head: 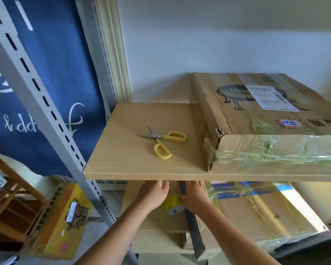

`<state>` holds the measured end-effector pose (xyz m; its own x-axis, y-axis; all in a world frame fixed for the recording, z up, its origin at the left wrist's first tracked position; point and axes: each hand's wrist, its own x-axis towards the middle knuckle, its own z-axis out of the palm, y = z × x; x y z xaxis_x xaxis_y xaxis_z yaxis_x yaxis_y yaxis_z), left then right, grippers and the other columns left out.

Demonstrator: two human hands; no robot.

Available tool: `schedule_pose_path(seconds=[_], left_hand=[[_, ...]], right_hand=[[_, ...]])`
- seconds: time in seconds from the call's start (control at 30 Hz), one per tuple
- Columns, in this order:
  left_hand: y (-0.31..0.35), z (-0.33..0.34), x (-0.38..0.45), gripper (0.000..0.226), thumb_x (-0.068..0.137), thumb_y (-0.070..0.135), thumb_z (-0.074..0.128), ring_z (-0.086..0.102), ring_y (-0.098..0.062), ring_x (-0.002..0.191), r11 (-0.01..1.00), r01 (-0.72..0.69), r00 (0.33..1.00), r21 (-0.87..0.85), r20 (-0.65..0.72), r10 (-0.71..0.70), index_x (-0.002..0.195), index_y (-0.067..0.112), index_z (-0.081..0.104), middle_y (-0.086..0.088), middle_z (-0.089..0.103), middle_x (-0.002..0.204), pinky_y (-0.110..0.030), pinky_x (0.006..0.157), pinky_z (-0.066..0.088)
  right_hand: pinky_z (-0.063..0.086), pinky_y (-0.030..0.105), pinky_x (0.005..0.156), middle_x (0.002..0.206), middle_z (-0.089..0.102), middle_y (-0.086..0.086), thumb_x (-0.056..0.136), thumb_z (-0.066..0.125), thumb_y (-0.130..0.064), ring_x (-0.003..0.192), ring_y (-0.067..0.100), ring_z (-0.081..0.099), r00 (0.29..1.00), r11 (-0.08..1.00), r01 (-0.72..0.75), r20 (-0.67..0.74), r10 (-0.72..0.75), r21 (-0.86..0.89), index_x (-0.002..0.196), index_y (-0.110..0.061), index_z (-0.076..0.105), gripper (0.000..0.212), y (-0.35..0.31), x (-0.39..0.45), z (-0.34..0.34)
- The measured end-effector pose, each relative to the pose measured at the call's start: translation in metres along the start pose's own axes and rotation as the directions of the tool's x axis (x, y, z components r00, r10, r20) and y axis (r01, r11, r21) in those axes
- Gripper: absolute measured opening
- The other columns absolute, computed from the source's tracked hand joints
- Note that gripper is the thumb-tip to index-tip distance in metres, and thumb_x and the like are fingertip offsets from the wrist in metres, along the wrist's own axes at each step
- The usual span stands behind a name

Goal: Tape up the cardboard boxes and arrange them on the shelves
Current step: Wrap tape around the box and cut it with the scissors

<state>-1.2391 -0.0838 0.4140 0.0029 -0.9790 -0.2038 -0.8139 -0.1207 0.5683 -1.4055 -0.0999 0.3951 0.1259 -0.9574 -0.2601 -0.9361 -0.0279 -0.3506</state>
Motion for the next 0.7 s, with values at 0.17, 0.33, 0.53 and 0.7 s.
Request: schedule_pose_path(seconds=[0.17,0.33,0.53,0.7], left_hand=[[-0.014,-0.058,-0.016,0.044,0.104,0.041,0.031,0.057,-0.023,0.118,0.993,0.089,0.974,0.078,0.204,-0.103,0.126,0.016,0.060,-0.006,0.061,0.129,-0.033,0.096,0.043],[-0.007,-0.083,-0.029,0.030,0.102,0.028,0.038,0.056,-0.020,0.081,0.996,0.080,0.993,-0.029,0.087,-0.077,0.076,0.013,0.042,-0.010,0.058,0.081,-0.027,0.064,0.034],[-0.010,-0.077,-0.035,0.040,0.105,0.041,0.032,0.061,-0.017,0.098,0.999,0.015,0.990,-0.044,0.139,-0.008,0.123,0.022,0.062,-0.007,0.066,0.116,-0.019,0.070,0.031],[-0.033,-0.058,-0.020,0.038,0.103,0.043,0.034,0.056,-0.007,0.121,0.987,0.032,0.983,-0.155,0.185,-0.003,0.132,0.036,0.058,0.010,0.060,0.134,-0.023,0.100,0.042]], right_hand=[[0.038,0.027,0.051,0.077,0.061,0.002,0.091,0.051,-0.027,0.066,0.021,0.055,0.981,0.981,0.192,-0.039,-0.192,0.016,0.084,-0.021,0.061,0.013,-0.067,-0.085,-0.057],[0.050,0.033,0.053,0.073,0.064,-0.003,0.085,0.055,-0.025,0.060,0.021,0.057,0.719,0.833,0.553,-0.522,-0.459,0.031,0.085,-0.021,0.065,0.011,-0.121,-0.113,-0.114],[0.038,0.031,0.062,0.106,0.050,0.010,0.095,0.048,-0.022,0.090,0.027,0.051,0.882,0.951,0.212,-0.375,-0.285,-0.224,0.109,-0.013,0.052,0.017,-0.126,-0.046,-0.136],[0.045,0.025,0.071,0.109,0.060,0.012,0.094,0.058,-0.044,0.092,0.024,0.059,0.955,0.925,0.189,-0.158,-0.251,-0.331,0.107,-0.008,0.058,0.038,-0.130,-0.053,-0.158]])
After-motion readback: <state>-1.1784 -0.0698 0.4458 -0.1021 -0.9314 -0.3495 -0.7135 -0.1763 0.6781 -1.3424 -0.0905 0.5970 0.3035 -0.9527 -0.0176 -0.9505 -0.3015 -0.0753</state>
